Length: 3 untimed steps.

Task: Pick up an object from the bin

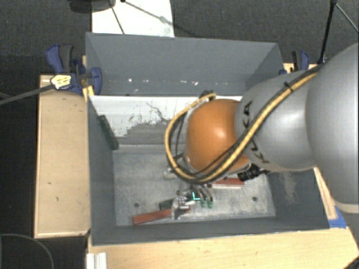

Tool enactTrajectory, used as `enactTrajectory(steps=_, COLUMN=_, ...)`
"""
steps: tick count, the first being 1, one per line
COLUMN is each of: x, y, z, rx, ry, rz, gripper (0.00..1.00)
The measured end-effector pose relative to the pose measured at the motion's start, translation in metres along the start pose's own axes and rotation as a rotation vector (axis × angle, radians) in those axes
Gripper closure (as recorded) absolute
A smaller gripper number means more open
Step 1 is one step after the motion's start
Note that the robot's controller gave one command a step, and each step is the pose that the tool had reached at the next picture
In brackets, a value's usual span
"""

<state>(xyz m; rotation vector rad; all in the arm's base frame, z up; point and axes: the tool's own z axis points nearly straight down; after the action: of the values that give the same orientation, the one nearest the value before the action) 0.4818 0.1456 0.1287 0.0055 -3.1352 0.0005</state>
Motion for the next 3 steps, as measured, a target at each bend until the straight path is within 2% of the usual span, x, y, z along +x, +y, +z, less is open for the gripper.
enactTrajectory(steps=1, x=-0.002, y=-0.001, z=-0.004, rx=-0.001, ry=-0.007, rz=0.006, gripper=0.00)
enactTrajectory(steps=2, x=-0.033, y=-0.033, z=0.052, rx=-0.004, ry=-0.002, rz=-0.067, gripper=0.00)
enactTrajectory(steps=3, x=-0.036, y=-0.029, z=0.054, rx=-0.005, ry=-0.004, rz=-0.206, gripper=0.00)
